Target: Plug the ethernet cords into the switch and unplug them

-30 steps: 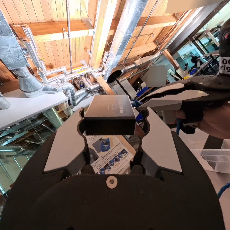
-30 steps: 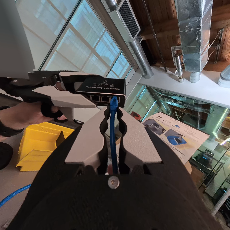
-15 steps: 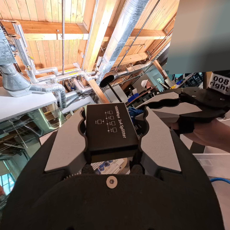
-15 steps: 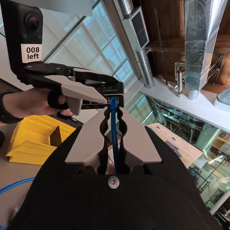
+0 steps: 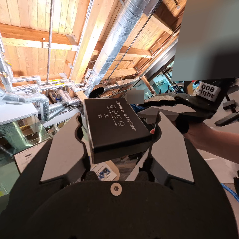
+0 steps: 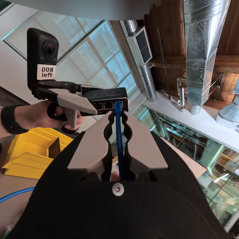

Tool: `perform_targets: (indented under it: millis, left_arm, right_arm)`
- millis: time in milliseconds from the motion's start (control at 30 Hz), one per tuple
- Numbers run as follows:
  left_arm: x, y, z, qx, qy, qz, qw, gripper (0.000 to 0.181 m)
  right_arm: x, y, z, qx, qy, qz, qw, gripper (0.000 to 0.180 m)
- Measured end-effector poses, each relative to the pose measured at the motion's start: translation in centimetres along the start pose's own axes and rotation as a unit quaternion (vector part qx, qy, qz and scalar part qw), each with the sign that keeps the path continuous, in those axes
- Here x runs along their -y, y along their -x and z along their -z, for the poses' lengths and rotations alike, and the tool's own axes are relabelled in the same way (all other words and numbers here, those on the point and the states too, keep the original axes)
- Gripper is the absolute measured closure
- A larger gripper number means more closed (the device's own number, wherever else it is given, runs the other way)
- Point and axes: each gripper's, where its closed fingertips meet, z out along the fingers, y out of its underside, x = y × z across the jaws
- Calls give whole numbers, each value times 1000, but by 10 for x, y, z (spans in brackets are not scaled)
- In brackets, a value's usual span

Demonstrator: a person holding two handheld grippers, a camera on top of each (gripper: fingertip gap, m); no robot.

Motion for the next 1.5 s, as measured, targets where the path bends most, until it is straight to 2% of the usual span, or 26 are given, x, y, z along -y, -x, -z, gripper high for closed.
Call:
perform_targets:
  millis: [133,300,633,867,1333,1400,1500]
  left_arm:
    - [-10,-3,-3,3,19,-26,999,67]
    - [-18,1,-4,40,60,-123,990,71]
    - [-22,-1,-3,36,100,-118,987,77]
    - [-28,-1,-3,35,122,-101,987,77]
    - [-39,6,0,40,164,-130,977,77]
    - [-42,6,3,35,182,-160,970,77]
    - [-45,7,6,36,206,-181,961,77]
  right_arm:
    - [-5,0,-2,1,0,-32,1000,170]
    - [-10,-2,-1,14,6,-67,998,170]
    - [-14,3,2,52,23,-73,996,170]
    - [-17,2,2,55,35,-76,995,171]
    - [-31,3,-5,59,71,-99,991,170]
    - [-32,7,-4,82,58,-103,990,168]
    - [-20,5,4,124,16,-171,977,152]
